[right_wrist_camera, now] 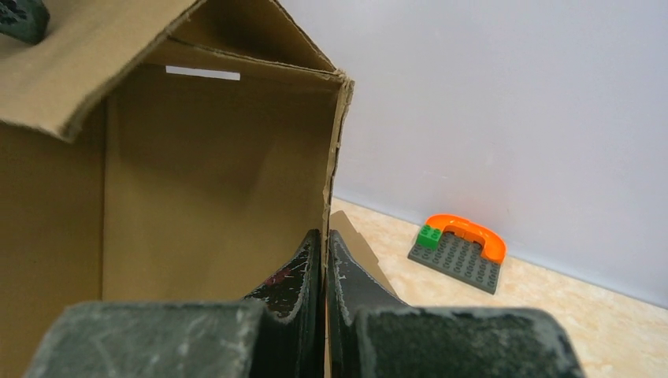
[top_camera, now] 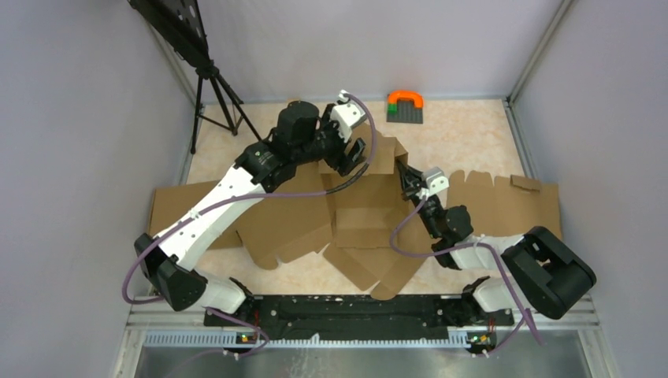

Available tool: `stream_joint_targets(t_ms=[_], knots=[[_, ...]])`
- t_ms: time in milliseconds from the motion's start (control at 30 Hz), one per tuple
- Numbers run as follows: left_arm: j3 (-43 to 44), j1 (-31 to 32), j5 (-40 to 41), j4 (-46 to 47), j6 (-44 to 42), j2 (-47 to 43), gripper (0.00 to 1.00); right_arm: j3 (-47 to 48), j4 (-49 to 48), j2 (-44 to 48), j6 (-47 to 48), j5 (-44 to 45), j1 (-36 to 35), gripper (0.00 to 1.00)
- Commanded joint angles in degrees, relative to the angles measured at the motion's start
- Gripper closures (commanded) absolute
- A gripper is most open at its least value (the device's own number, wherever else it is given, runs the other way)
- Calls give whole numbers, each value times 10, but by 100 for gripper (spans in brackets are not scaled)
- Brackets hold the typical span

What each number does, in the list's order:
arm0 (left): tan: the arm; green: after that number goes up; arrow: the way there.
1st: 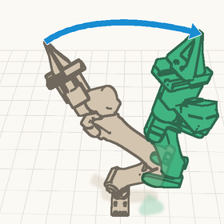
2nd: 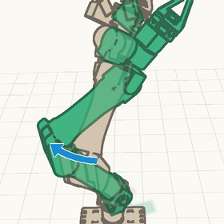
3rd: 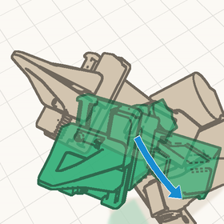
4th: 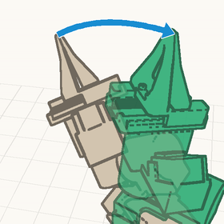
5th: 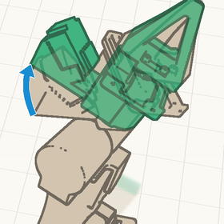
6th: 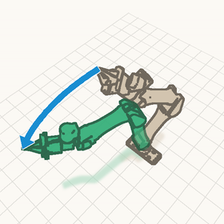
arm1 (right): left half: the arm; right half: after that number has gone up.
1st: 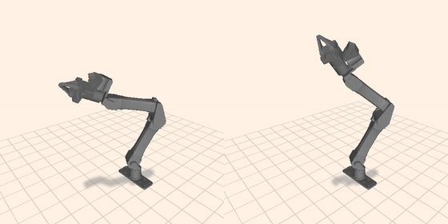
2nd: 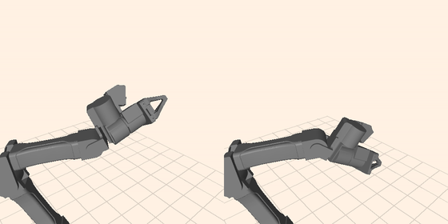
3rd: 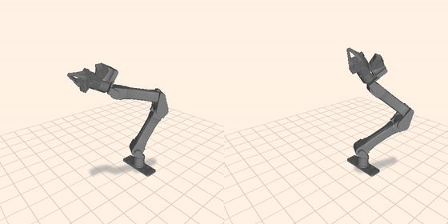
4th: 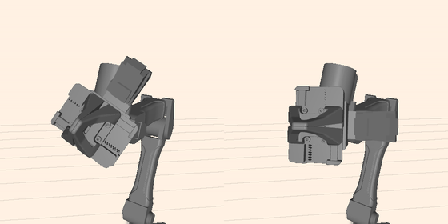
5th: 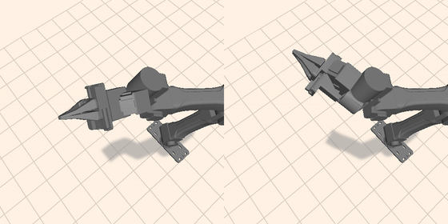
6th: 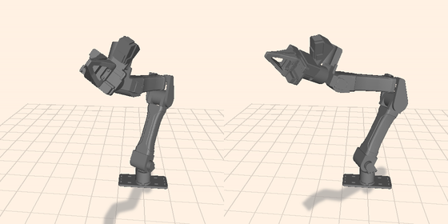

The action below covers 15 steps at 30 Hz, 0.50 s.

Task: Fold the paper box
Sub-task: Fold the paper box at the center of the board.

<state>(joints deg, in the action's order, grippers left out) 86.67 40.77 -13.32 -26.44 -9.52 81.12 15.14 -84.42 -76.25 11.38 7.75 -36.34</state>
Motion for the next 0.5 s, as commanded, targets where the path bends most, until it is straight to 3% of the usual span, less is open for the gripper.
stream_joint_targets(t_ms=[0,300,467], knots=[[1,17,16,27,-95,6,24,24,-5,-6,8,-20,-13,100],[-7,32,-42,-5,-157,14,18,31,0,-10,7,-22,-16,100],[-4,36,-14,-4,-172,24,25,34,2,-12,13,-20,-24,100]])
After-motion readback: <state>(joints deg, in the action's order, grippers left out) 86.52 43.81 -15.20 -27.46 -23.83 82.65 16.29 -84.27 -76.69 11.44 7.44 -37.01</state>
